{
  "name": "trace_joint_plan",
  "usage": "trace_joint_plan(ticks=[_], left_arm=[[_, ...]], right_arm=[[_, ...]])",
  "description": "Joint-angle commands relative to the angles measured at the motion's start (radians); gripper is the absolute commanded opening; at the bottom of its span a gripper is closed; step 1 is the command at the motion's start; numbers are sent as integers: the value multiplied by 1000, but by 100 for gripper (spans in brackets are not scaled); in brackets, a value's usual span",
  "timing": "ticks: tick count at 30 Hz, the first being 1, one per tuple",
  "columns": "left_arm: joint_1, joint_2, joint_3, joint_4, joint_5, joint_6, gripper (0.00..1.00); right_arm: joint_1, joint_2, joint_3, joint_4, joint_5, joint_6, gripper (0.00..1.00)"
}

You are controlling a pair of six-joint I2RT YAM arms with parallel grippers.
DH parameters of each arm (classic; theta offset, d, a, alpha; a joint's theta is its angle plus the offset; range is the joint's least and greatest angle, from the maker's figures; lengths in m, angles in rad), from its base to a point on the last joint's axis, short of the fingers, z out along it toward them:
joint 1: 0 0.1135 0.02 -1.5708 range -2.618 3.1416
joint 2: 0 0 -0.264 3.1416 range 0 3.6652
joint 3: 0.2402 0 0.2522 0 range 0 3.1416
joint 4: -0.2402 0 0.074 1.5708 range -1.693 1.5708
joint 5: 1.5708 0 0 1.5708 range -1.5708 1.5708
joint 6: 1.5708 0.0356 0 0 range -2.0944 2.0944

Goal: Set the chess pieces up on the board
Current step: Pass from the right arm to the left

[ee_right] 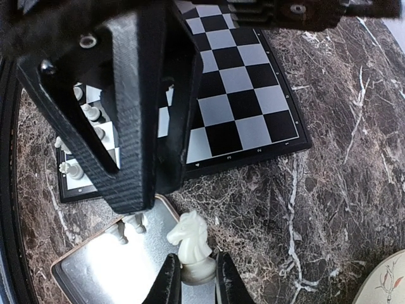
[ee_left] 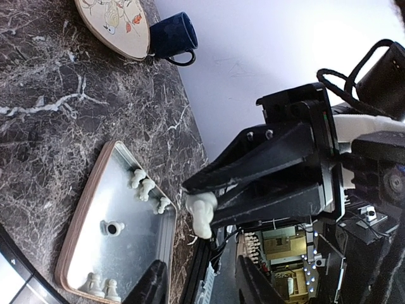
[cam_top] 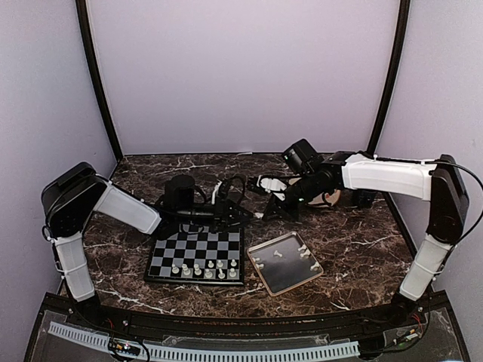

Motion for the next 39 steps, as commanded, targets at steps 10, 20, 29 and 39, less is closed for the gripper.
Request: trace_joint_plan(ticks=[10, 20, 29, 39], left_arm=[[-2, 86, 64, 146, 43, -107, 30], [-6, 114, 92, 160, 57, -114, 21], [-8, 117, 81, 189, 62, -125, 6], [-8, 112, 71, 218, 63, -133, 0]], right_arm=[[-1, 19, 28, 12, -34, 7, 13], [6, 34, 39, 10, -33, 8, 13], [12, 36, 37, 11, -27, 10, 13], [22, 25, 37, 2, -29, 5, 33]])
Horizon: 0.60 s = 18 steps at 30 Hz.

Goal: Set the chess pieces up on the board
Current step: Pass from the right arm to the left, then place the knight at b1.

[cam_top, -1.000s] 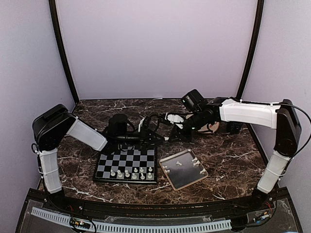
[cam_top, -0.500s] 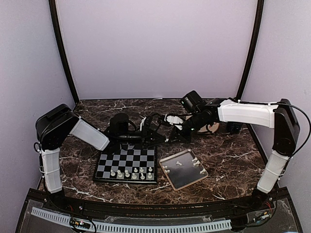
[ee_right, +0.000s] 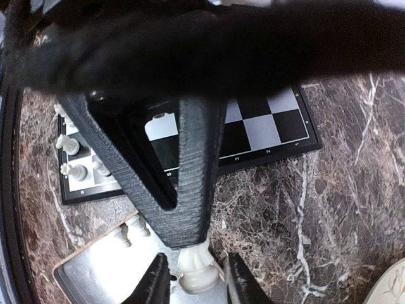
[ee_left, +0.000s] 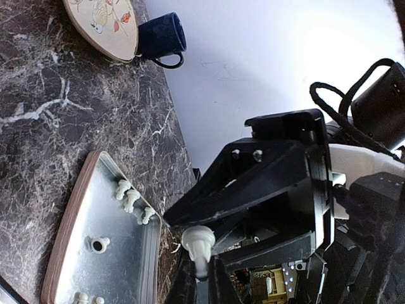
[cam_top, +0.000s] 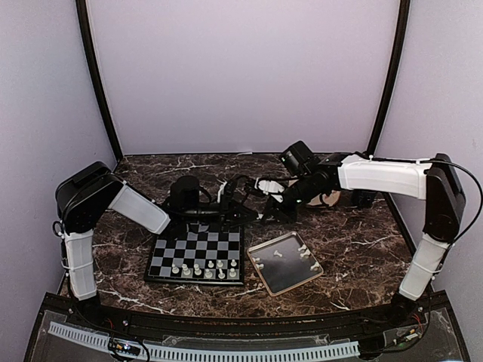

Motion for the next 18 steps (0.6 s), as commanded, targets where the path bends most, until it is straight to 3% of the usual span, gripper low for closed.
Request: trace_joint_plan(ticks=[1, 5, 11, 15, 18], left_arm=[[-4, -16, -1, 78, 26, 7, 0], [0, -69, -17, -28, 27, 82, 0], [5, -242, -13, -470, -51, 384, 0], [7, -365, 25, -843, -243, 596, 1], [7, -450, 22, -1025, -391, 680, 0]], right_arm=[[12, -14, 18, 0, -16, 2, 36], [-11, -81, -30, -16, -51, -17, 42], [-85, -192, -135, -2, -81, -27, 43], [-119, -207, -169, 17, -125, -27, 43], [-123, -190, -169, 25, -154, -24, 43]])
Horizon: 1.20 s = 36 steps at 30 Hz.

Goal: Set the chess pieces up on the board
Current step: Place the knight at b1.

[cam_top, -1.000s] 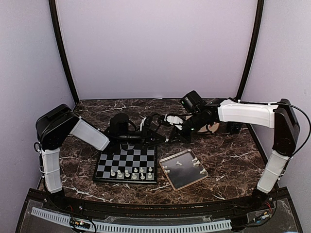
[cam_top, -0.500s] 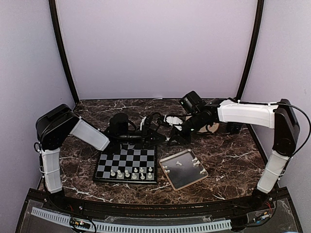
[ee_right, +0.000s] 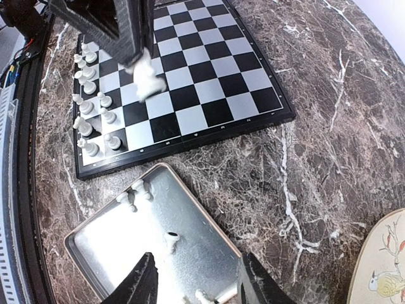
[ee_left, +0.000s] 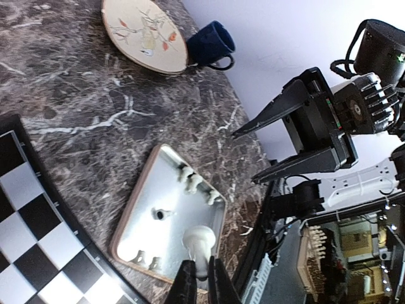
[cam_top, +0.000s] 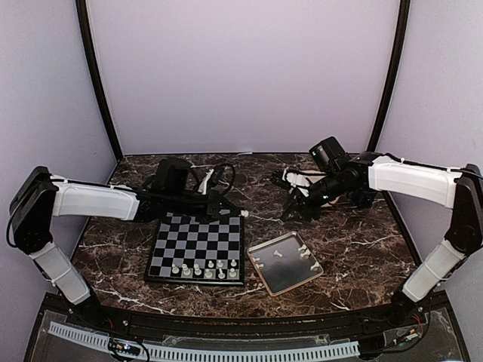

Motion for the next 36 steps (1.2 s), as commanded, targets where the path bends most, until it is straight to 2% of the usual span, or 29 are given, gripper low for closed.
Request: trace_joint_plan(ticks=[1, 9, 14, 18, 22, 36], left_arm=[[5, -135, 13, -421, -268, 234, 0], [6, -354, -10, -846, -552, 249, 0], [7, -449, -10, -1100, -611, 217, 0], [6, -458, -7, -1229, -586, 202, 0], [5, -430, -18, -1287, -531, 186, 1], [5, -403, -126, -1222, -492, 202, 1]], right_arm=[[-3, 14, -13, 34, -72, -4, 43], [-3, 58, 0, 34, -112, -10, 43], [-3, 66, -7, 35, -112, -14, 43], [-3, 69, -10, 37, -113, -15, 43], [-3, 71, -8, 34, -118, -14, 42], [-3, 75, -15, 35, -112, -20, 42]])
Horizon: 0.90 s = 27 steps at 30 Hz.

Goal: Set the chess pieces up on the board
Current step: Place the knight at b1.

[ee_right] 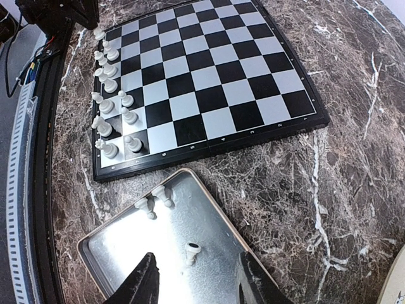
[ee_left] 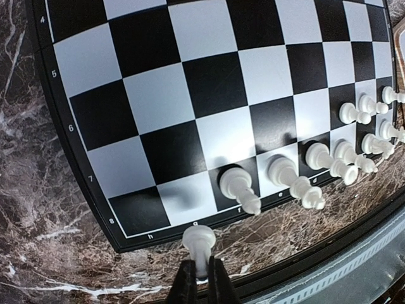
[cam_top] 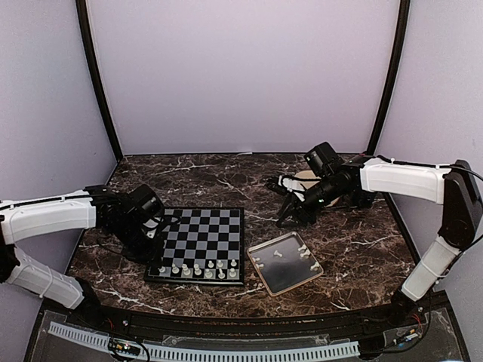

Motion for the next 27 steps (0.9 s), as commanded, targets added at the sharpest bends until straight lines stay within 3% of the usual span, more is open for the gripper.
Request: trace_joint_plan(ticks=[1, 11, 27], left_arm=[[1, 2, -28, 1, 7, 9, 1], [2, 54, -47, 78, 7, 24, 3], [2, 77, -47, 75, -17, 36, 6]], right_arm=[[1, 11, -9, 18, -10, -9, 42], [1, 7, -14, 18, -8, -12, 42], [1, 3, -14, 23, -8, -12, 42]])
